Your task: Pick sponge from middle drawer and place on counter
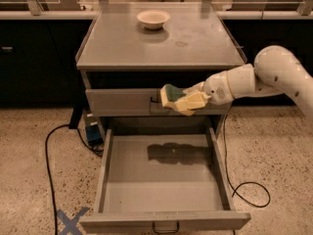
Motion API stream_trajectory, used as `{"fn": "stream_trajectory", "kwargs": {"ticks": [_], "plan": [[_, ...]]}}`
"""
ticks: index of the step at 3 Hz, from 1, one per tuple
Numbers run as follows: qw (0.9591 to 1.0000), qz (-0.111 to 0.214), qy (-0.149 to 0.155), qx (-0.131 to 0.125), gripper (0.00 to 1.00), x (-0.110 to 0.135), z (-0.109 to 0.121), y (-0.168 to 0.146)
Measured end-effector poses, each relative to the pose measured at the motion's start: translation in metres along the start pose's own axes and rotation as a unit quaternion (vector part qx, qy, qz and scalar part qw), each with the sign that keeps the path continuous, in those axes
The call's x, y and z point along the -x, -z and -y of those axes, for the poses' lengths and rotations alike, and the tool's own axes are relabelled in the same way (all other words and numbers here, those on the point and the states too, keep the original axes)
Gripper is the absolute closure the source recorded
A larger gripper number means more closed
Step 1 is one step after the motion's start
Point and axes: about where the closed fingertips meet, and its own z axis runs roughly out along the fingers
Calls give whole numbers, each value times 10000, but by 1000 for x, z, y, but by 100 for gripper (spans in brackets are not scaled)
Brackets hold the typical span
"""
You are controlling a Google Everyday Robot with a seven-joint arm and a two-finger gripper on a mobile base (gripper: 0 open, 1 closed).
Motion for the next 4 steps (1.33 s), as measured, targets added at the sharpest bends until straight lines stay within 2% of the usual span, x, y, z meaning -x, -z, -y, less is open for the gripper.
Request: {"fn": "stream_trajectory", "kwargs": {"ticks": [1,2,3,4], "plan": [[9994,117,148,283,100,54,-1,28],[9972,153,116,717,100,89,-3,41],[9932,439,-80,1079,100,120,14,38],[9921,1041,239,663,100,163,45,59]]}}
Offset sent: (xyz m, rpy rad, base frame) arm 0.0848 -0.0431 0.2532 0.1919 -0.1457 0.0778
